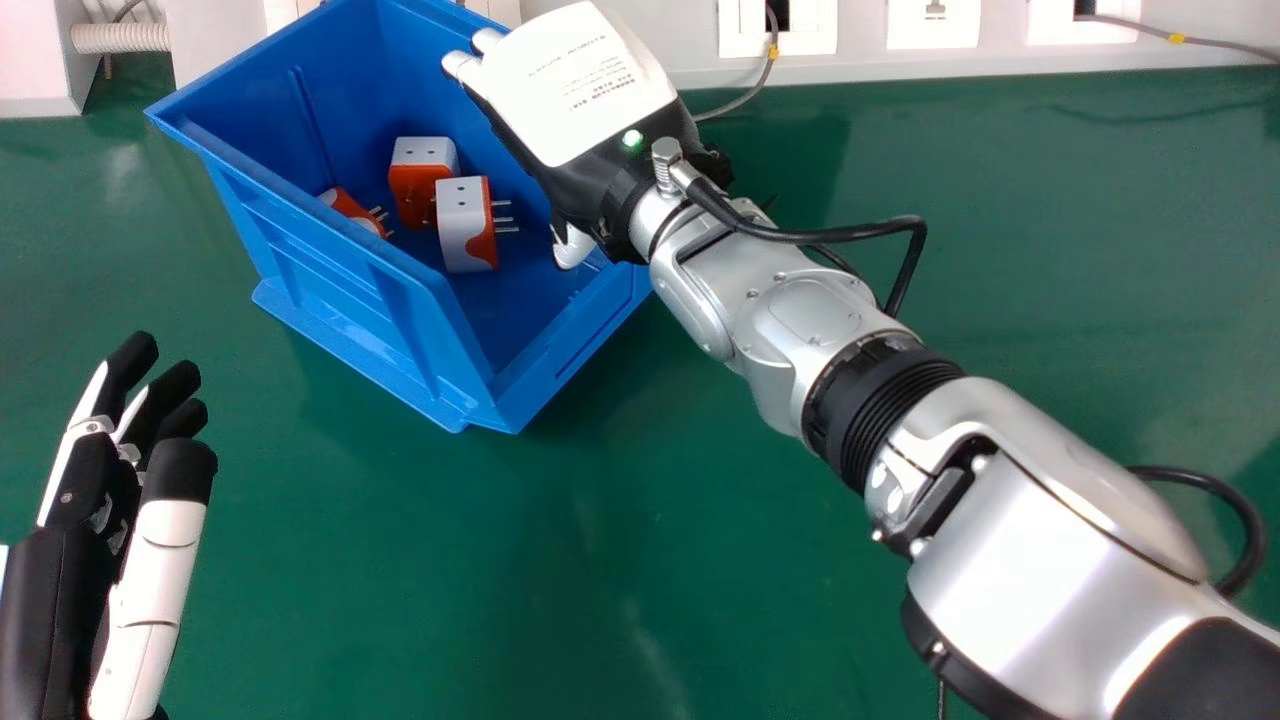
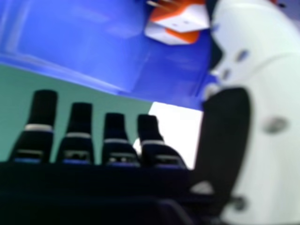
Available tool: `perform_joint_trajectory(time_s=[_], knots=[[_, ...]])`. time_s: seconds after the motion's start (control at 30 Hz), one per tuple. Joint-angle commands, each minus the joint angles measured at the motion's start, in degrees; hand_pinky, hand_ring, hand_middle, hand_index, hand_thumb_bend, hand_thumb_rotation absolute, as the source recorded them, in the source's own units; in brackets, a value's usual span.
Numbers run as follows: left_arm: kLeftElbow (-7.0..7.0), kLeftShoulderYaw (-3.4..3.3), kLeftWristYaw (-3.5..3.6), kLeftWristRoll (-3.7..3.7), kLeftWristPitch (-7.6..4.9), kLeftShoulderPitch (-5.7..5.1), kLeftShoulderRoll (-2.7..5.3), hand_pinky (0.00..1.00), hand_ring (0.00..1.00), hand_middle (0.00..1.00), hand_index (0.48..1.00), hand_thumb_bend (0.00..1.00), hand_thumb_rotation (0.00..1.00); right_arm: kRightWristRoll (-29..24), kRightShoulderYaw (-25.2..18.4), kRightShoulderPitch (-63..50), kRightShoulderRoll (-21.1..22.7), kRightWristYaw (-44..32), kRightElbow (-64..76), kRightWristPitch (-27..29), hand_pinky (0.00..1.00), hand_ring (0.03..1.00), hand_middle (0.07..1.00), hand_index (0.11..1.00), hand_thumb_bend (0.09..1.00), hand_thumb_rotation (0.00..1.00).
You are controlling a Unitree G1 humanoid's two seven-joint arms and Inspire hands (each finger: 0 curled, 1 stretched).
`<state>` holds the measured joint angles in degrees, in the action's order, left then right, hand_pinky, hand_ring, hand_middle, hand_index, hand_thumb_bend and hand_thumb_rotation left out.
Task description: Pick all objects and put in blue box
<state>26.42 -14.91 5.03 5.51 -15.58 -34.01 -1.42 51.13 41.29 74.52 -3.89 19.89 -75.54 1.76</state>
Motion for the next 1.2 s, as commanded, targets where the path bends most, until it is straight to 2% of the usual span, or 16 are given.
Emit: perform_joint_trajectory(time_s=[0.0, 0.1, 0.2, 0.27, 0.37, 0.47, 0.6, 0.77, 0.87, 0.97, 1.03, 1.1, 1.17], knots=[[0.07, -0.1, -0.33, -0.83, -0.8, 0.61, -0.49, 0.86, 0.89, 0.9, 0.919, 0.8, 0.86, -3.0, -2.7, 0.1, 0.5, 0.8, 2.2, 0.5, 0.72, 0.851, 0.901, 0.871, 0.55, 0.0], [-1.48, -0.47, -0.26, -1.31, -1.08, 1.9, -1.05, 0.86, 0.89, 0.9, 0.919, 0.8, 0.87, -6.1, -5.7, -0.9, 0.1, 0.7, 3.5, 0.5, 0.73, 0.853, 0.905, 0.88, 0.517, 0.0], [-3.36, -0.9, 0.19, -1.0, -1.54, 3.4, -1.84, 0.86, 0.89, 0.9, 0.919, 0.8, 0.87, -8.3, -7.9, -2.4, 0.0, 1.4, 5.5, 0.2, 0.73, 0.855, 0.908, 0.884, 0.514, 0.0], [-4.51, -1.08, 0.43, -0.75, -1.86, 4.2, -2.42, 0.86, 0.89, 0.9, 0.92, 0.77, 0.87, -9.0, -8.8, -3.9, 0.5, 2.6, 7.8, 0.2, 0.73, 0.861, 0.914, 0.892, 0.564, 0.0], [-5.97, -1.15, 0.47, -1.04, -2.29, 5.24, -3.11, 0.86, 0.9, 0.9, 0.924, 0.72, 0.88, -9.6, -10.0, -8.6, 2.7, 4.8, 14.8, 1.4, 0.73, 0.868, 0.921, 0.899, 0.617, 0.01], [-6.29, -1.21, 0.2, -1.73, -2.16, 5.75, -3.44, 0.86, 0.9, 0.91, 0.926, 0.71, 0.88, -9.2, -11.1, -15.2, 6.4, 5.3, 25.5, 2.6, 0.73, 0.87, 0.923, 0.9, 0.616, 0.01], [-5.77, -1.4, -0.49, -2.87, -1.0, 6.45, -3.99, 0.86, 0.9, 0.91, 0.929, 0.72, 0.88, -8.3, -12.4, -24.1, 11.0, 4.5, 39.3, 2.6, 0.73, 0.866, 0.924, 0.901, 0.651, 0.01], [-6.41, -1.49, -0.73, -3.65, -0.75, 7.57, -4.49, 0.86, 0.9, 0.91, 0.929, 0.76, 0.89, -7.3, -14.4, -32.5, 14.0, 2.1, 53.4, 0.1, 0.73, 0.862, 0.923, 0.894, 0.673, 0.01], [-6.65, -1.7, -0.29, -3.25, -0.98, 8.19, -4.94, 0.85, 0.9, 0.91, 0.929, 0.77, 0.89, -7.6, -16.6, -39.3, 15.9, 1.4, 63.5, -0.8, 0.72, 0.863, 0.924, 0.894, 0.672, 0.01], [-6.54, -1.87, -0.06, -2.86, -1.0, 8.26, -5.02, 0.85, 0.9, 0.9, 0.929, 0.76, 0.89, -7.9, -18.3, -44.3, 16.9, 0.7, 69.4, -0.9, 0.72, 0.867, 0.927, 0.895, 0.661, 0.02], [-7.53, -2.17, 0.2, -2.28, -1.91, 8.56, -5.04, 0.85, 0.9, 0.9, 0.928, 0.76, 0.88, -8.8, -20.4, -50.9, 18.2, -0.2, 76.4, -0.8, 0.72, 0.872, 0.933, 0.902, 0.634, 0.04], [-8.4, -2.35, 0.36, -1.96, -2.73, 8.83, -5.06, 0.84, 0.9, 0.9, 0.927, 0.76, 0.88, -9.1, -21.8, -54.8, 18.6, -1.3, 80.6, -1.0, 0.73, 0.886, 0.944, 0.924, 0.568, 0.1], [-8.67, -2.37, 0.34, -1.75, -3.39, 8.85, -4.84, 0.84, 0.9, 0.9, 0.927, 0.76, 0.88, -9.9, -23.7, -60.4, 19.0, -1.8, 85.3, -0.7, 0.73, 0.889, 0.947, 0.928, 0.554, 0.11]])
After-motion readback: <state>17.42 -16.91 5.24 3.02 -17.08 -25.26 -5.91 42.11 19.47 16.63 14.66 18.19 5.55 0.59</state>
